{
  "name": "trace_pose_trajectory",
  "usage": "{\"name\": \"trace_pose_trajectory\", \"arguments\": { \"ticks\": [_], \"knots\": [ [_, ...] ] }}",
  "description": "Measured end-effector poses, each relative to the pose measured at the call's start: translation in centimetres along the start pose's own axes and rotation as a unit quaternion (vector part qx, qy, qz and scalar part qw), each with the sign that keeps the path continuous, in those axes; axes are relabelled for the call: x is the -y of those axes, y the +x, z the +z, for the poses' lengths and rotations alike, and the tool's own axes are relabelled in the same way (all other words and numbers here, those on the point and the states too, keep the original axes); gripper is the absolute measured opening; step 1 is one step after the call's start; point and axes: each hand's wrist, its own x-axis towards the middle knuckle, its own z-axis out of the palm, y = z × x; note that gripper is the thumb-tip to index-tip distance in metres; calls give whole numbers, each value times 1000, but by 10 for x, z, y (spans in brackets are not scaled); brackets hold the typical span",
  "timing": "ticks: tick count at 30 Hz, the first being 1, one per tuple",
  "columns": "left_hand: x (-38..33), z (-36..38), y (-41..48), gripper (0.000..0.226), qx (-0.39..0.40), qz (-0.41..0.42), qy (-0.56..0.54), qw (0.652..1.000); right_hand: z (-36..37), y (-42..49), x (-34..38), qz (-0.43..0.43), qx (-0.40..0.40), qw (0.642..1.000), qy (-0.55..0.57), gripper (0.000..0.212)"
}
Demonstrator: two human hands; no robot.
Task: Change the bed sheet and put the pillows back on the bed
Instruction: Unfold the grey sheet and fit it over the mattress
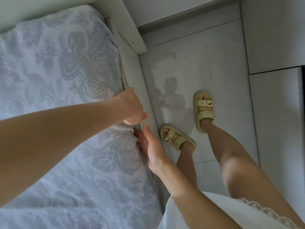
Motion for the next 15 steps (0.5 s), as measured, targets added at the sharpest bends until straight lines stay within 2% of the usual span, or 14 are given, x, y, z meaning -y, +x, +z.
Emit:
{"name": "trace_pose_trajectory", "arguments": {
  "ticks": [3, 6, 7, 8, 11, 13, 15],
  "knots": [
    [15, -4, -3, 66, -57, 11, -58, 997, 1, 25, 10, 55, 4, 998, 10, 67],
    [32, 6, -9, 80, -212, 39, -78, 973, -5, 39, 15, 110, 15, 993, 50, 72],
    [33, 10, -12, 83, -239, 55, -79, 966, -8, 40, 14, 117, 19, 992, 53, 72],
    [29, 15, -15, 85, -241, 71, -79, 965, -10, 40, 12, 122, 19, 991, 50, 72],
    [9, 29, -17, 82, -181, 97, -32, 978, -20, 31, 2, 154, 19, 987, 44, 79],
    [-1, 34, -10, 76, -141, 83, 2, 987, -25, 21, -2, 177, 40, 982, 57, 86],
    [-7, 32, 1, 73, -111, 52, 12, 992, -23, 25, -3, 171, 49, 983, 41, 83]
  ]
}}
